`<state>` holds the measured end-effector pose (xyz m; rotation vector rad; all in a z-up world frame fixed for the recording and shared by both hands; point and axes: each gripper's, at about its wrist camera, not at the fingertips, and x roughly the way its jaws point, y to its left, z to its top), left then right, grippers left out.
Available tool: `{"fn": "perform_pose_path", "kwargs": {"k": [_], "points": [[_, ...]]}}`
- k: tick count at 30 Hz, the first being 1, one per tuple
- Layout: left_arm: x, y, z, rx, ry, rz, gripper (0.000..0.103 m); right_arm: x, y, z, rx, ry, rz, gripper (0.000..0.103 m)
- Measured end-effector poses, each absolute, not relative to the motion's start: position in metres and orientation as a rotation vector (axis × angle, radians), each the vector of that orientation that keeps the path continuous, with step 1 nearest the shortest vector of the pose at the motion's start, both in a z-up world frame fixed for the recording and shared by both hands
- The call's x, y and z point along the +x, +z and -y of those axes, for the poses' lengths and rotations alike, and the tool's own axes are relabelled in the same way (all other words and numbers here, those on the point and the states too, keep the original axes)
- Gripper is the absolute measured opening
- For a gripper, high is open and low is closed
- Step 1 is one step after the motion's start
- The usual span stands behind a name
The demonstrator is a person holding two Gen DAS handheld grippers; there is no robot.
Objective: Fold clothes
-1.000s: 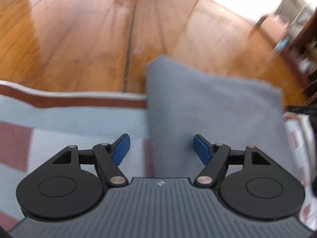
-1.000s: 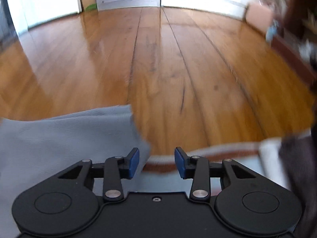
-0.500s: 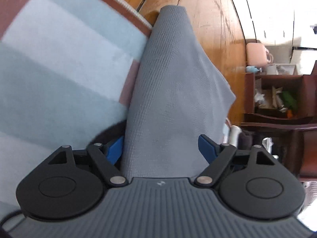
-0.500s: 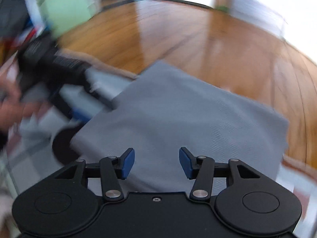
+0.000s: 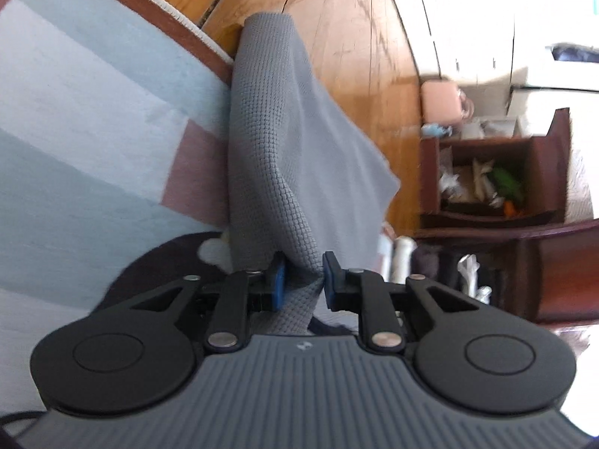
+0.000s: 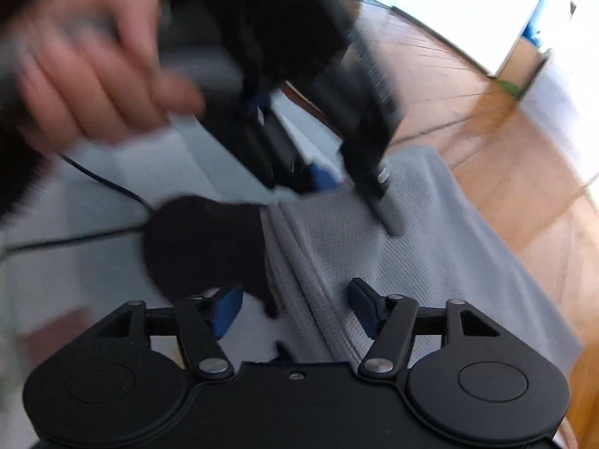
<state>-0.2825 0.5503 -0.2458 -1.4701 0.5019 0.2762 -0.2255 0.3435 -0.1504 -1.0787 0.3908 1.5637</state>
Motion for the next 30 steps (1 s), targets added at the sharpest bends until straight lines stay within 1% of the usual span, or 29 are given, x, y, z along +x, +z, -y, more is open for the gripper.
{"fn": "perform_pose_path", "kwargs": {"k": [1,3,4,5,7,8,9,11,13,14,15,17,20,21,22,24,25,26,27,28,30], "points": [[-0.278,-0.243,-0.550,-1.463,0.263,-0.494,0.018,-0.229,-0.157,-0.345,-1.086,1.512,-0.310,0.068],[-0.275,-0.240,-0.549,-1.464,0.232,-0.471,0.018,-0.237,-0.171,-0.347,-1.095,1.408,-0.155,0.064],[-0.274,-0.238,-0.549,-1.463,0.210,-0.460,0.018,-0.235,-0.170,-0.347,-1.064,1.413,-0.133,0.055],[-0.275,-0.236,-0.550,-1.458,0.210,-0.451,0.018,-0.231,-0.167,-0.349,-1.028,1.401,-0.146,0.040],[-0.283,-0.223,-0.550,-1.410,0.265,-0.422,0.018,-0.219,-0.155,-0.354,-0.942,1.384,-0.243,0.028],[-0.291,-0.212,-0.549,-1.361,0.324,-0.399,0.018,-0.211,-0.148,-0.355,-0.887,1.381,-0.297,0.026],[-0.299,-0.200,-0.549,-1.311,0.382,-0.375,0.018,-0.203,-0.140,-0.354,-0.830,1.378,-0.343,0.026],[-0.307,-0.185,-0.551,-1.210,0.485,-0.371,0.028,-0.196,-0.129,-0.350,-0.802,1.410,-0.393,0.025],[-0.314,-0.170,-0.553,-1.106,0.583,-0.369,0.062,-0.197,-0.124,-0.343,-0.823,1.447,-0.372,0.025],[-0.313,-0.175,-0.556,-1.134,0.565,-0.383,0.067,-0.198,-0.122,-0.340,-0.833,1.465,-0.360,0.025],[-0.309,-0.185,-0.558,-1.194,0.537,-0.394,0.068,-0.198,-0.120,-0.336,-0.842,1.483,-0.349,0.025],[-0.301,-0.207,-0.561,-1.300,0.501,-0.410,0.068,-0.198,-0.115,-0.330,-0.826,1.517,-0.385,0.025],[-0.279,-0.226,-0.561,-1.332,0.460,-0.487,0.069,-0.194,-0.109,-0.322,-0.780,1.553,-0.448,0.025],[-0.273,-0.230,-0.561,-1.324,0.456,-0.511,0.074,-0.194,-0.111,-0.319,-0.772,1.560,-0.465,0.025],[-0.267,-0.233,-0.561,-1.315,0.454,-0.534,0.082,-0.194,-0.112,-0.316,-0.764,1.567,-0.482,0.025],[-0.261,-0.234,-0.561,-1.292,0.454,-0.552,0.084,-0.194,-0.115,-0.311,-0.750,1.580,-0.515,0.025],[-0.262,-0.231,-0.561,-1.278,0.457,-0.541,0.076,-0.197,-0.116,-0.309,-0.766,1.579,-0.503,0.025],[-0.262,-0.228,-0.561,-1.264,0.461,-0.531,0.062,-0.199,-0.118,-0.307,-0.780,1.579,-0.493,0.025],[-0.263,-0.225,-0.561,-1.250,0.465,-0.520,0.015,-0.198,-0.115,-0.305,-0.761,1.581,-0.503,0.025],[-0.263,-0.222,-0.561,-1.237,0.468,-0.510,0.012,-0.197,-0.113,-0.303,-0.741,1.583,-0.513,0.025],[-0.272,-0.209,-0.557,-1.182,0.510,-0.507,0.011,-0.191,-0.104,-0.301,-0.660,1.618,-0.559,0.025]]}}
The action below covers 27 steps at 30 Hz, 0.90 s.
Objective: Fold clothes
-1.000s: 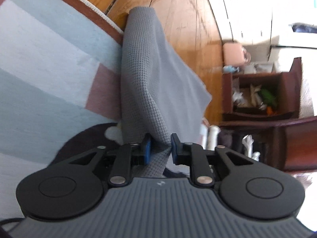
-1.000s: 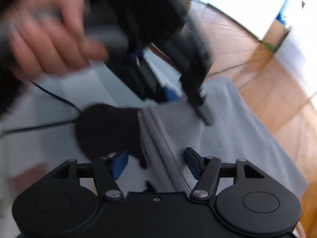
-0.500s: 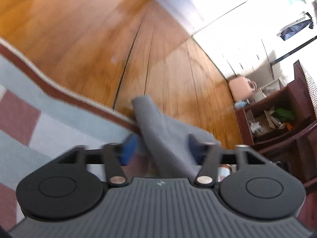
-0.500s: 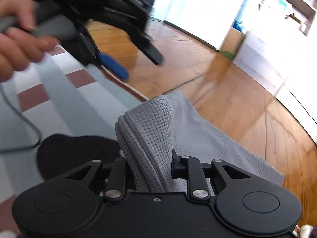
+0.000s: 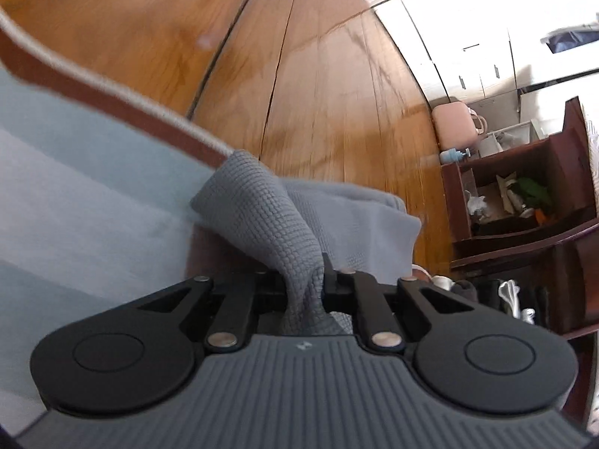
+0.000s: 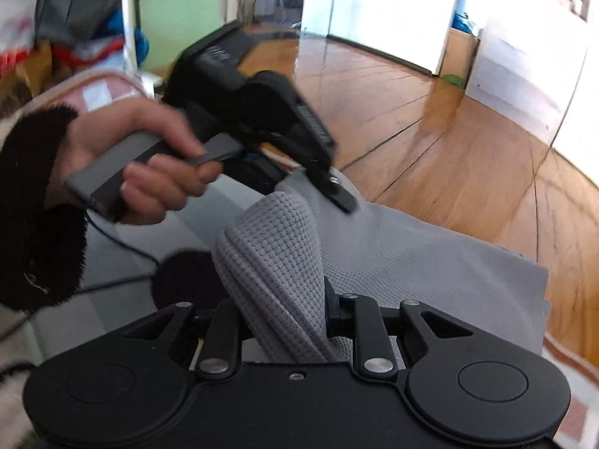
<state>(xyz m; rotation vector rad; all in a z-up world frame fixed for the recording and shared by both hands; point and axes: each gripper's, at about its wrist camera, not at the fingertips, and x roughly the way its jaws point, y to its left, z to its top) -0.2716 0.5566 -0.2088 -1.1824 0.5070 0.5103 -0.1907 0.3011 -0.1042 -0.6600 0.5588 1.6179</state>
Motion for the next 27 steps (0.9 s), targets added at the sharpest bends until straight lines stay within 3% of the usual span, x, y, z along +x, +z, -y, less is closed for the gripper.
{"fn": "perform_pose_path", "kwargs": {"k": [7,13,18,20,21,22,25,27], "points": [[-0.311,-0.133,-0.515,-1.003,0.670,-0.491,0.011,-0.182,-0.090,-0.290,-0.334,1.818,-0.823,0.025],[-0.287,-0.129,-0.507,-1.020,0.531,-0.482,0.011,-0.149,-0.106,-0.264,-0.217,1.732,-0.909,0.026],[-0.221,-0.128,-0.498,-0.986,0.356,-0.477,0.012,-0.118,-0.119,-0.220,-0.102,1.602,-0.937,0.026],[-0.190,-0.137,-0.493,-0.907,0.333,-0.525,0.016,-0.105,-0.126,-0.210,-0.064,1.523,-0.966,0.033],[-0.173,-0.143,-0.490,-0.854,0.343,-0.556,0.025,-0.099,-0.131,-0.207,-0.061,1.471,-0.977,0.034],[-0.163,-0.154,-0.488,-0.835,0.376,-0.607,0.042,-0.094,-0.137,-0.205,-0.070,1.418,-0.989,0.038],[-0.161,-0.173,-0.485,-0.863,0.401,-0.662,0.045,-0.079,-0.156,-0.200,-0.051,1.317,-1.084,0.051],[-0.168,-0.179,-0.486,-0.911,0.382,-0.653,0.051,-0.068,-0.159,-0.197,0.034,1.296,-1.162,0.052]]}}
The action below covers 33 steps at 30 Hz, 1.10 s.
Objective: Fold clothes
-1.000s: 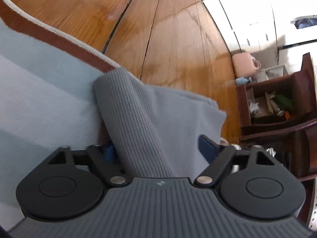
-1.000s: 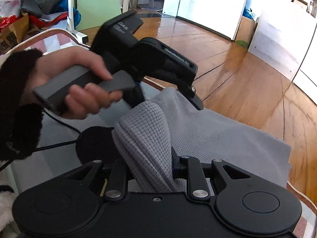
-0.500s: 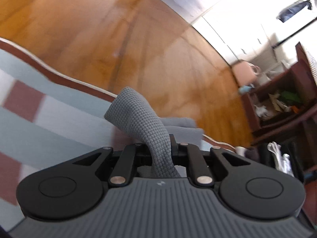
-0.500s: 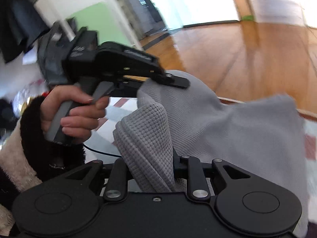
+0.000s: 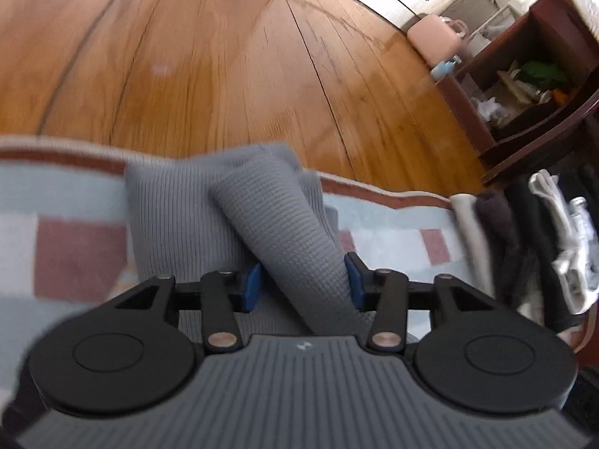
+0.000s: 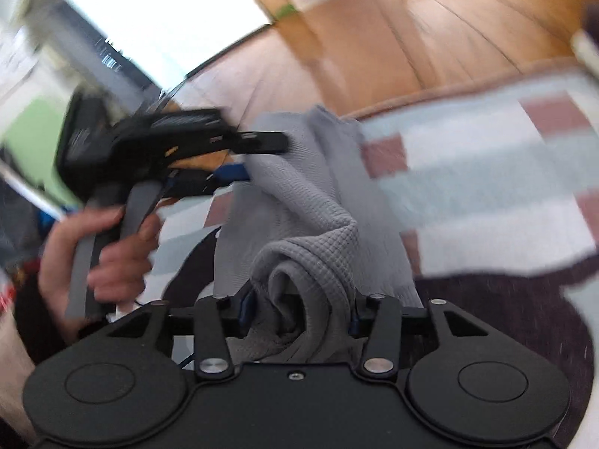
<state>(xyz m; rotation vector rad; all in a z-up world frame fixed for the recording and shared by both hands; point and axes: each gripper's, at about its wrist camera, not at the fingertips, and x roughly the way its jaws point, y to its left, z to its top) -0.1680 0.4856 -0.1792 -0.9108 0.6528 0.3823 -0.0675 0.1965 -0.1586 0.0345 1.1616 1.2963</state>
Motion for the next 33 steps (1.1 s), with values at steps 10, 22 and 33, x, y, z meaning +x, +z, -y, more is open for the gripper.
{"fn": "perform_pose_path", "kwargs": {"k": [10,22,33], "points": [[-0.211,-0.197,-0.462,-0.984,0.442,-0.874,0.065,-0.032,-0.166,-0.192,0.304,1.240,-1.314,0.045],[-0.226,-0.235,-0.426,-1.301,0.285,-0.945,0.066,-0.038,-0.153,-0.202,0.000,1.240,-1.192,0.023],[-0.207,-0.204,-0.415,-1.053,0.199,-0.961,0.067,-0.028,-0.127,-0.221,-0.237,1.171,-1.004,0.058]]}}
